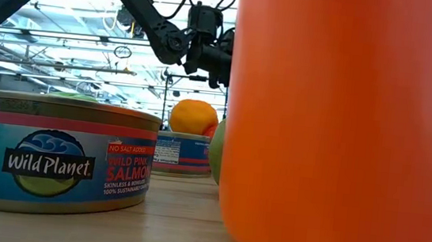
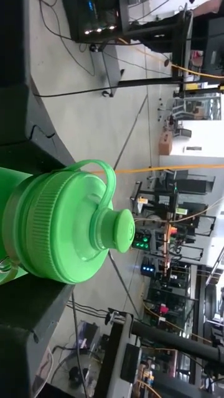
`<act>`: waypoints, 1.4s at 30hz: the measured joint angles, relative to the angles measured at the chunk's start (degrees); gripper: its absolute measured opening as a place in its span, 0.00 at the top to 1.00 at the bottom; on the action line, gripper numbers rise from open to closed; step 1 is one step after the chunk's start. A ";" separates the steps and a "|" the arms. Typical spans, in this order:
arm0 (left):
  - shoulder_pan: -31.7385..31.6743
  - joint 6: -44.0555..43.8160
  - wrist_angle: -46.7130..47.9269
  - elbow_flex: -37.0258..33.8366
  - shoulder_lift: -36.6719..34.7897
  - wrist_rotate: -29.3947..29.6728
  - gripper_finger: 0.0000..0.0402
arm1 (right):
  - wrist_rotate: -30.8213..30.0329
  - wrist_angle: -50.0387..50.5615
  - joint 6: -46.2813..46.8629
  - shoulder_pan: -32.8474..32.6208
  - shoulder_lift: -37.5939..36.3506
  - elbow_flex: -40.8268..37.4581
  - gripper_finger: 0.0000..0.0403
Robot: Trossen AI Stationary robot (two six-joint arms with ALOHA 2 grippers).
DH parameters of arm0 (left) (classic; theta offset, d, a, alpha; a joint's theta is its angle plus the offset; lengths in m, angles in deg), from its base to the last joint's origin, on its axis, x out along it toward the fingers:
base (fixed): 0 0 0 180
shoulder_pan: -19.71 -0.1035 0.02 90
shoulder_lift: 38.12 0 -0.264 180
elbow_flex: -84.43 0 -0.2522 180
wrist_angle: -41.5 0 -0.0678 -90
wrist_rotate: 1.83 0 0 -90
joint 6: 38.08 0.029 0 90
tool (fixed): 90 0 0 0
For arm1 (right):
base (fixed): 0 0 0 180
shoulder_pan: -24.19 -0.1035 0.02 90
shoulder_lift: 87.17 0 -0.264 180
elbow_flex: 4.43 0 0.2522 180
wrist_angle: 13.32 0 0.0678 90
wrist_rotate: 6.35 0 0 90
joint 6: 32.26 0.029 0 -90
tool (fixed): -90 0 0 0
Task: Pick & Place Food Item
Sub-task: Put the green water bottle into the left transparent bin
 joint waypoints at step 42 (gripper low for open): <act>-4.52 4.52 19.23 -5.25 -11.06 -3.82 0.42 | 0.02 0.00 0.01 -0.02 0.00 0.00 0.19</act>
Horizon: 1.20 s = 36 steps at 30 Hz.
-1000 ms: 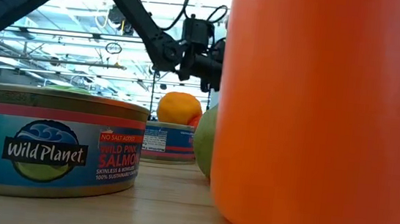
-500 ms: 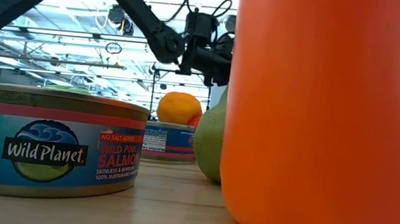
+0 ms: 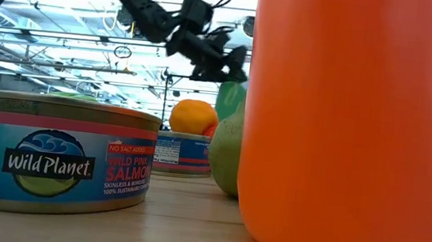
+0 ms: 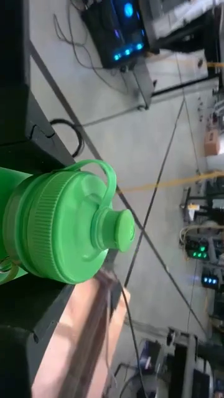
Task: Pick & Place Food Item
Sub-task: Put the green water bottle into the left transparent bin
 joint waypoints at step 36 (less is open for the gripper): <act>-5.73 5.83 -25.54 -21.22 -0.28 -0.51 0.29 | -0.02 0.00 -0.01 0.00 0.02 -0.02 0.19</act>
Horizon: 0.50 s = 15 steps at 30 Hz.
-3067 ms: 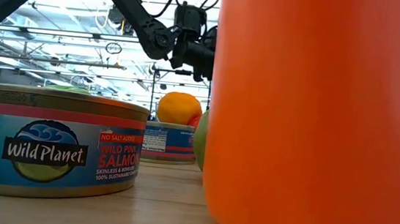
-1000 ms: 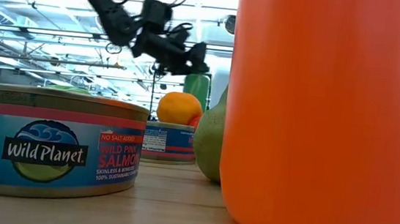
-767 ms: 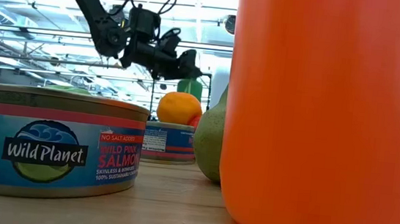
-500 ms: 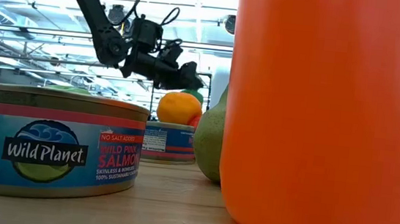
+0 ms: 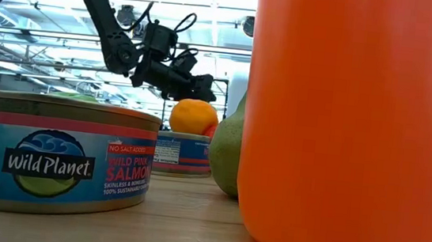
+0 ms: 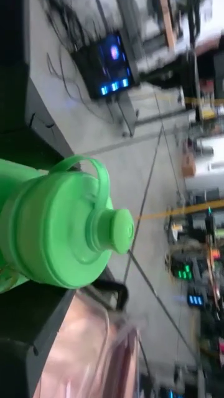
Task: Pick & Place Food Item
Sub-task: Put the green water bottle into the left transparent bin
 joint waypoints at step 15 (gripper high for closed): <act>1.83 3.38 0.66 0.00 -3.09 1.87 0.07 | 0.02 0.00 0.01 0.00 0.00 0.00 0.19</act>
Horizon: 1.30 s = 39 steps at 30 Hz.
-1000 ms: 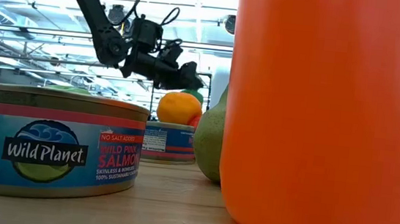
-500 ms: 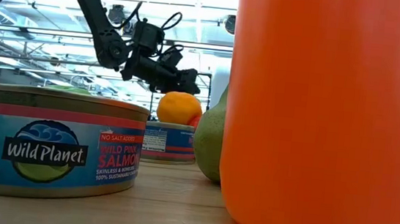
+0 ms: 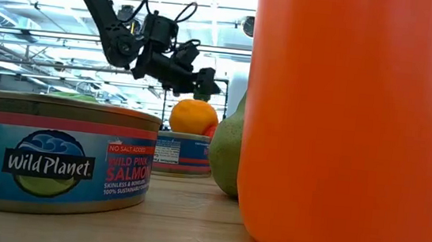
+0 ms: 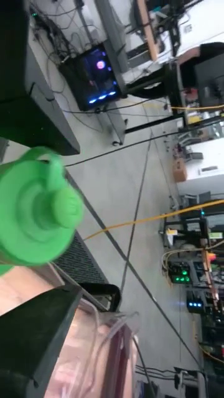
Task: Pick & Place Food Item
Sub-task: Put the green water bottle into the left transparent bin, then put the orange water bottle into the left transparent bin
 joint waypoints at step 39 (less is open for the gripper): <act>45.46 -5.28 35.79 0.04 -24.76 -22.23 0.14 | 0.00 0.00 -0.02 0.02 -0.02 0.02 0.19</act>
